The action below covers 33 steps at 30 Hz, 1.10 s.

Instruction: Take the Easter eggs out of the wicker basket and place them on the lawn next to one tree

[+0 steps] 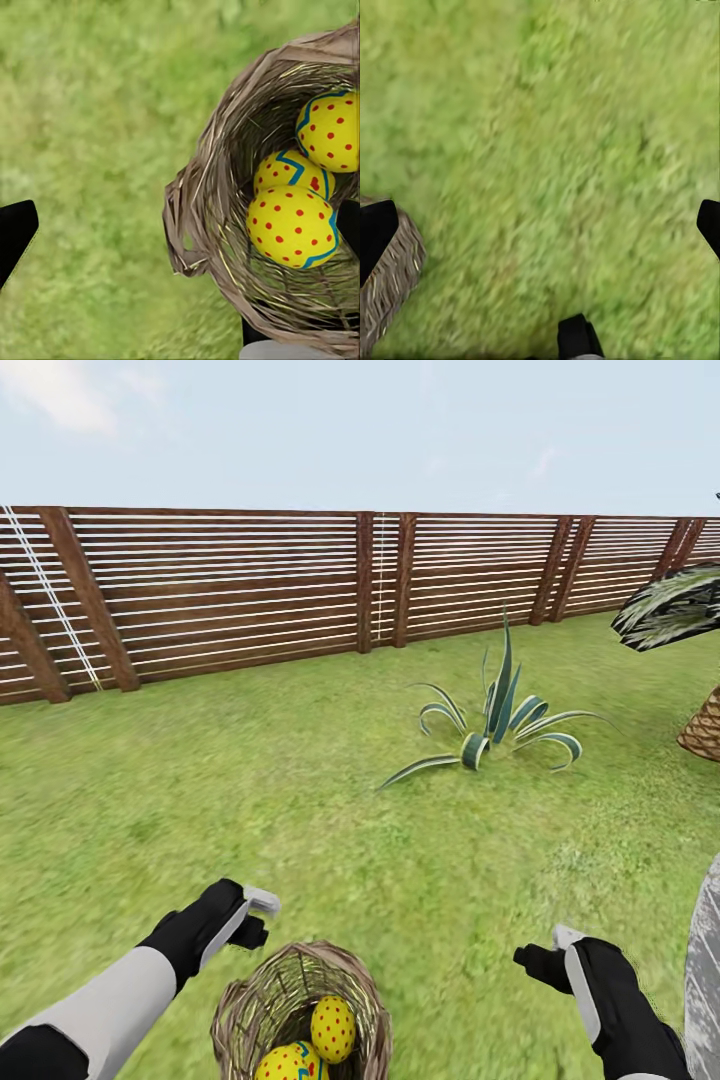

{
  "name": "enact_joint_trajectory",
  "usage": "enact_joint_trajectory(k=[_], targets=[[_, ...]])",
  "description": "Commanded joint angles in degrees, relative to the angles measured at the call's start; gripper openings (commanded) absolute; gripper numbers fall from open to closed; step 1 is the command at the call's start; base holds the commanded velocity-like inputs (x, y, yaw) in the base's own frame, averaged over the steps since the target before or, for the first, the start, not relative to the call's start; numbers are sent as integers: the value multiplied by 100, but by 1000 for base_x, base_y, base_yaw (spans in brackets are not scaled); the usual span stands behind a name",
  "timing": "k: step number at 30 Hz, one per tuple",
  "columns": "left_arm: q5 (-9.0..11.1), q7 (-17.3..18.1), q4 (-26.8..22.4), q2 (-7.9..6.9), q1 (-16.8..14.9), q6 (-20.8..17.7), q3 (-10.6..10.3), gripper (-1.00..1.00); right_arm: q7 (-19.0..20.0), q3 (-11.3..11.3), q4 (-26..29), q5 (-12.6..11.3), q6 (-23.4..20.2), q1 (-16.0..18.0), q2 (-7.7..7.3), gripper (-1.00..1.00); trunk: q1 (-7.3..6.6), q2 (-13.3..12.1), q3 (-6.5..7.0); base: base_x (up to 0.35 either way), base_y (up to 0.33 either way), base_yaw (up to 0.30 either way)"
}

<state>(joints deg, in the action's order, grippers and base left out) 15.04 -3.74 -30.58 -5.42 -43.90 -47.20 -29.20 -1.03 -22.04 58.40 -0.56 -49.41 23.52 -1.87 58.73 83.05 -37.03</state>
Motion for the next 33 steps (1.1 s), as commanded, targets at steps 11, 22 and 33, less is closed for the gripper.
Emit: enact_joint_trajectory(k=[11, 22, 33], targets=[[88, -28, 886, 36, 81, 907, -41, 100, -11, 564, -292, -26, 358, 4, -19, 100, 0, 3, -5, 0, 0, 0], [117, -30, 1023, 135, 92, 1272, -18, 100, 4, 569, -235, -24, 360, 5, -40, 100, 88, 164, -77, 0, 0, 0], [179, -26, 960, 167, 92, 1277, 353, 100, 30, 559, -58, -319, 355, 175, -28, 100, 329, 605, -275, 0, 0, 0]])
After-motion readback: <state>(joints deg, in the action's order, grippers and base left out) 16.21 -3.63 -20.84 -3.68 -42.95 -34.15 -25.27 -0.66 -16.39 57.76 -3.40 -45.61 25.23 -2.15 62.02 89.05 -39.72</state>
